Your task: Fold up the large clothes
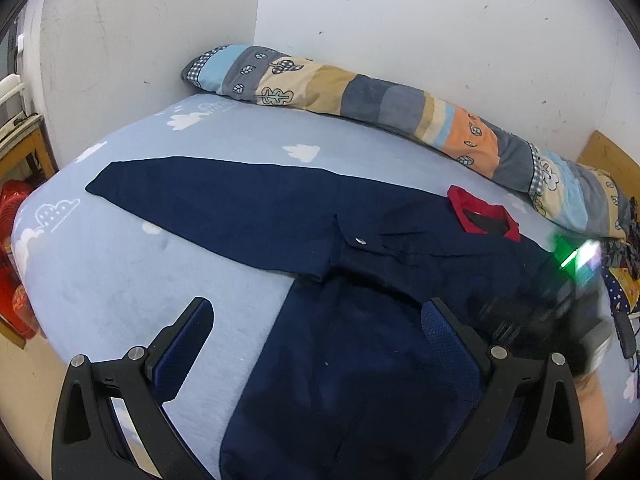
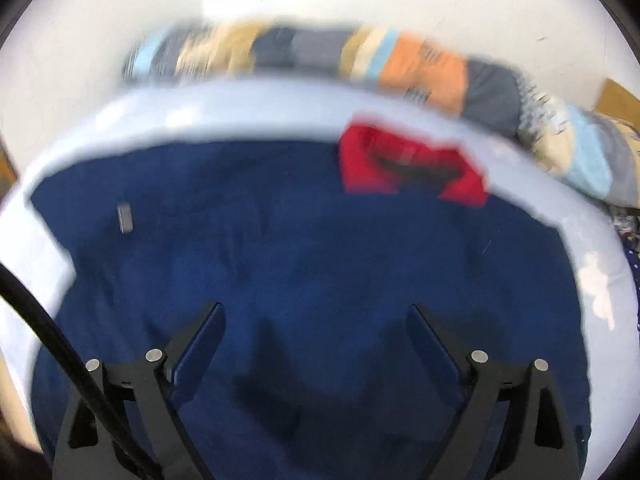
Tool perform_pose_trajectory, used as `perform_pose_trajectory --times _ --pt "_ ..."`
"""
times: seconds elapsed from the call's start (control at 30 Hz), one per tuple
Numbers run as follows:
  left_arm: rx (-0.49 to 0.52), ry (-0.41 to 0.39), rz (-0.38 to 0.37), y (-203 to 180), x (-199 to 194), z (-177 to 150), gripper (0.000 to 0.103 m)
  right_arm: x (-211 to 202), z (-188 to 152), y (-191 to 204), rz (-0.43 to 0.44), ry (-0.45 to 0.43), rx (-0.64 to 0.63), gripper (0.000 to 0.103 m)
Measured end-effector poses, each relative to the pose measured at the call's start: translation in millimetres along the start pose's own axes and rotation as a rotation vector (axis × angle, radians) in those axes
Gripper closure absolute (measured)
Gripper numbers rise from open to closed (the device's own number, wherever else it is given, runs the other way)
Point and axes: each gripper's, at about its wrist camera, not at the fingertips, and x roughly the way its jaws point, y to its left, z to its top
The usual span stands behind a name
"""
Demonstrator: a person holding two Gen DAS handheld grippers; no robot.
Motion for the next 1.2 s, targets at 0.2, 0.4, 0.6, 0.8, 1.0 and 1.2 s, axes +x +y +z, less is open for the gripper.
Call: perform_pose_trajectory --times 0.2,0.4,0.6,0.8,1.0,1.2 --pt "0.000 0.011 0.024 2.8 3.3 -2.8 0.000 -54.6 -23.1 -4.2 0.107 -0.057 0.067 0.009" --pt "-0.149 0.066 -0.006 41.7 10.4 10.1 0.000 -148.5 -52.3 -10.3 0.189 -0.319 0.076 0.008" --pt "-0.335 0.064 -0.018 120.8 25.9 44.9 0.000 -164.6 -63.8 -26.3 0.171 -0.374 0.106 0.008" --pt "-0.624 0.074 -0.060 244.4 58.2 64.3 0.006 -165.6 -60.4 -41.1 0.246 -0.382 0.154 0.008" --pt "-0.872 0.096 -0.189 353.8 106.9 62.4 0.053 -166.9 -58.6 -30.2 0.267 -0.382 0.121 0.008" --pt "-1.015 0.049 -0.265 404.1 151.1 63.5 0.053 -152.7 -56.7 -24.3 0.275 -0.348 0.108 0.008"
